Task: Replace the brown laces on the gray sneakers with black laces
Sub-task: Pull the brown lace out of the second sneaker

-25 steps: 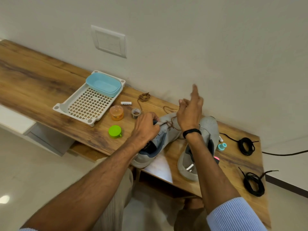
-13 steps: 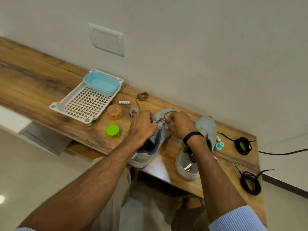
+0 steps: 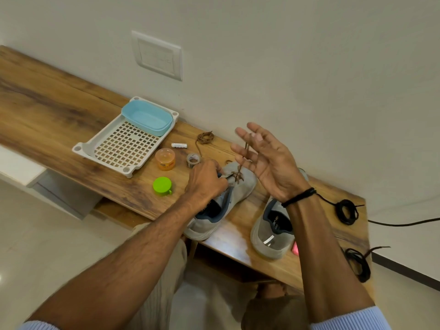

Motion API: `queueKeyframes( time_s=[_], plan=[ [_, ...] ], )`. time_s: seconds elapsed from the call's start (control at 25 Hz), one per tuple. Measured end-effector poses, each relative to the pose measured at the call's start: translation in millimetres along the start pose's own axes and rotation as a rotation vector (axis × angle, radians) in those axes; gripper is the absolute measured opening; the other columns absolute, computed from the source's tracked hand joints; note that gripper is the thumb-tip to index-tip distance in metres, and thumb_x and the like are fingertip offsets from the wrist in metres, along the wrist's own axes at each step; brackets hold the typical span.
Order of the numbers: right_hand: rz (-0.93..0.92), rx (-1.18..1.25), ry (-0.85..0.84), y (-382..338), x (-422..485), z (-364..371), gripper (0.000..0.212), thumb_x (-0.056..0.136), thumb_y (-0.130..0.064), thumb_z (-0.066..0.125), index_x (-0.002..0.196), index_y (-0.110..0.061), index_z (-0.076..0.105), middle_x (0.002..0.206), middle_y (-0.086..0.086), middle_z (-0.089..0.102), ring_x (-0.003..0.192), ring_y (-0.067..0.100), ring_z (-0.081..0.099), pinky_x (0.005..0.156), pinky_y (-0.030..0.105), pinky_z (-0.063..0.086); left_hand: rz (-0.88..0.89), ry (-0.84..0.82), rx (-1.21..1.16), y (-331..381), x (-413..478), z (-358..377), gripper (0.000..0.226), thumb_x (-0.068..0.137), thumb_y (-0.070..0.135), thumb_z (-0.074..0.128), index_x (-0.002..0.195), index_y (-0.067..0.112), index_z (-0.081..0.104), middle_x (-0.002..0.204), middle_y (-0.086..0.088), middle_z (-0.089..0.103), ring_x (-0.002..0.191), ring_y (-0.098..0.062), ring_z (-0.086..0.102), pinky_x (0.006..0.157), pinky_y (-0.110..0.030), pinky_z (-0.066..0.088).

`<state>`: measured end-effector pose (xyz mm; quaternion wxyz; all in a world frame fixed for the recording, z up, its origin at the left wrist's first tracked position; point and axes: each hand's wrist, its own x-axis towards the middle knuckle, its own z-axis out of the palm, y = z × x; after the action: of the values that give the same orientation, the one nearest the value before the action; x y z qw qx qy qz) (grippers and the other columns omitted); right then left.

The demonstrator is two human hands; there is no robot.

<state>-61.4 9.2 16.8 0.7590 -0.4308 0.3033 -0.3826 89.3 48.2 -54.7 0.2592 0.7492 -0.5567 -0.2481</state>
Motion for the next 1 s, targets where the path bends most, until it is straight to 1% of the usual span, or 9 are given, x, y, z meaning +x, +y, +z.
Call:
queueKeyframes(
  time_s=[0.08,0.24,0.32,0.44,0.48,0.56,0.64,0.8,1.0],
  plan=[
    [0.020,0.039,-0.104,-0.2,-0.4,-1.5,0.058,0.094,-0.011,0.058,0.147,-0.022,0.036,0.146,0.014,0.044,0.129,0.034,0.052,0.102,0.045,0.048,0.003,-0.006,0.004,2.1,-0.9,0.3,0.022,0.076,0.013,0.065,0.097,0.010,0.071,0.094,-0.006,0.071,0.090,-0.024,0.065,0.072,-0.032,0.051],
    [-0.087,-1.306,0.007,31.1,7.6,-9.8,0.064,0.096,-0.006,0.054,0.152,-0.027,0.030,0.156,0.007,0.033,0.134,0.025,0.045,0.105,0.026,0.037,0.007,-0.018,0.004,3.4,-2.6,0.3,0.018,0.073,0.008,0.063,0.089,0.010,0.070,0.086,-0.002,0.069,0.082,-0.020,0.063,0.064,-0.028,0.044],
    [-0.166,-1.191,0.095,38.5,12.0,-6.6,0.053,0.094,0.004,0.052,0.143,-0.014,0.048,0.143,0.010,0.053,0.128,0.023,0.054,0.107,0.029,0.040,0.003,-0.017,0.002,3.0,-2.6,-0.1,0.019,0.074,0.009,0.064,0.091,0.011,0.071,0.089,-0.003,0.070,0.085,-0.021,0.064,0.065,-0.027,0.045],
    [-0.123,-0.459,-0.032,32.0,10.0,3.8,0.057,0.093,0.011,0.052,0.144,-0.013,0.041,0.150,0.007,0.043,0.135,0.019,0.046,0.110,0.039,0.041,0.024,-0.013,0.016,4.1,-3.2,1.2,0.018,0.076,0.012,0.065,0.092,0.007,0.071,0.091,-0.008,0.072,0.087,-0.025,0.065,0.067,-0.031,0.050],
    [-0.150,-0.487,-0.083,28.1,13.1,6.0,0.066,0.094,0.010,0.052,0.149,-0.019,0.033,0.157,0.003,0.031,0.139,0.013,0.038,0.113,0.035,0.037,0.028,-0.014,0.019,4.8,-3.8,0.5,0.017,0.077,0.012,0.065,0.092,0.006,0.071,0.091,-0.009,0.071,0.087,-0.025,0.065,0.067,-0.031,0.048],
    [-0.206,-1.042,0.011,30.4,18.9,6.6,0.068,0.095,0.006,0.050,0.152,-0.024,0.029,0.161,0.002,0.023,0.134,0.003,0.037,0.112,0.027,0.036,0.029,-0.016,0.019,4.5,-3.4,0.1,0.018,0.077,0.012,0.065,0.093,0.006,0.071,0.092,-0.008,0.072,0.089,-0.025,0.065,0.068,-0.031,0.048],
    [-0.181,-1.377,0.273,39.7,24.6,0.2,0.047,0.096,-0.003,0.051,0.140,-0.020,0.052,0.146,0.007,0.050,0.123,0.011,0.054,0.101,0.024,0.043,0.023,-0.019,0.011,3.9,-3.0,0.1,0.021,0.075,0.011,0.065,0.095,0.008,0.071,0.095,-0.007,0.072,0.091,-0.025,0.065,0.069,-0.029,0.048],
    [0.080,-1.492,0.484,44.6,25.9,-14.8,0.016,0.092,-0.021,0.063,0.079,-0.017,0.071,0.083,0.003,0.070,0.084,0.021,0.065,0.068,0.026,0.045,0.009,-0.022,-0.009,4.2,-4.9,-1.1,0.024,0.076,0.012,0.066,0.100,0.011,0.071,0.101,-0.004,0.072,0.096,-0.022,0.065,0.069,-0.023,0.043],
    [0.292,-1.554,0.498,62.6,31.2,-19.8,0.014,0.085,-0.023,0.071,0.081,-0.010,0.073,0.086,0.008,0.072,0.083,0.024,0.067,0.072,0.032,0.055,0.034,-0.047,0.019,5.0,-5.6,-2.1,0.028,0.076,0.014,0.067,0.104,0.011,0.069,0.106,-0.006,0.071,0.101,-0.023,0.064,0.075,-0.026,0.045]
  ],
)
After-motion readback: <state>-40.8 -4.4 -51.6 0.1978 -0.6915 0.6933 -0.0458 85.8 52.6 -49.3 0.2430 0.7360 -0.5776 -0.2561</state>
